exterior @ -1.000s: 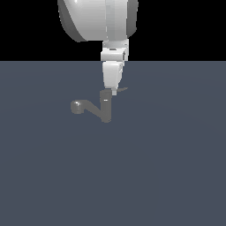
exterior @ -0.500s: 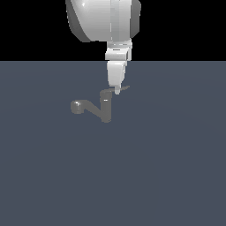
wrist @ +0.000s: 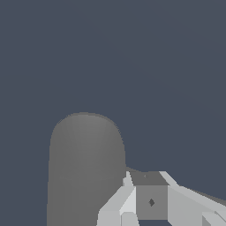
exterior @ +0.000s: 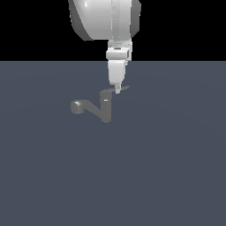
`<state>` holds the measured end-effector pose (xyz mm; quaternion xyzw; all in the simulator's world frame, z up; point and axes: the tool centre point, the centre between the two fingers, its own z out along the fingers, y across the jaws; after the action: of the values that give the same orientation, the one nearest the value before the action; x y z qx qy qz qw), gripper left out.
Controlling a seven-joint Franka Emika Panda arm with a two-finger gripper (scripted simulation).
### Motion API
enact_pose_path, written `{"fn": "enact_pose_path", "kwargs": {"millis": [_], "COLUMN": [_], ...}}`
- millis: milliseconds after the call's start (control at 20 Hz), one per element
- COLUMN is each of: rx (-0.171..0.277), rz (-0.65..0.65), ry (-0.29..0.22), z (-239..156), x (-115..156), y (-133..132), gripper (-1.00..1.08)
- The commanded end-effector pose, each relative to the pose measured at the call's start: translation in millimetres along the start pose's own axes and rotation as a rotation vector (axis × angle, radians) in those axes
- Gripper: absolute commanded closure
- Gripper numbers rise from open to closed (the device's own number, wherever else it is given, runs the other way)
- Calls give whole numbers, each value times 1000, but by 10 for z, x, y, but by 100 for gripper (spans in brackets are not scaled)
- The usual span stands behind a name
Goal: Turn on the faucet by rotating a designated handle.
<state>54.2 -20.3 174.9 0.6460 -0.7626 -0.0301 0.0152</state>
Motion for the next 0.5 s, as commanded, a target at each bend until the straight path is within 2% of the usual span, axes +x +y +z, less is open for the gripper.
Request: {"fn": "enact_pose_path", "kwargs": {"millis": [0, 450], "rx": [66, 66], "rz": [28, 41], "ry": [9, 13], "z": [-9, -22], "x": [212, 345], "y": [-351, -570], "gripper": [108, 108]}}
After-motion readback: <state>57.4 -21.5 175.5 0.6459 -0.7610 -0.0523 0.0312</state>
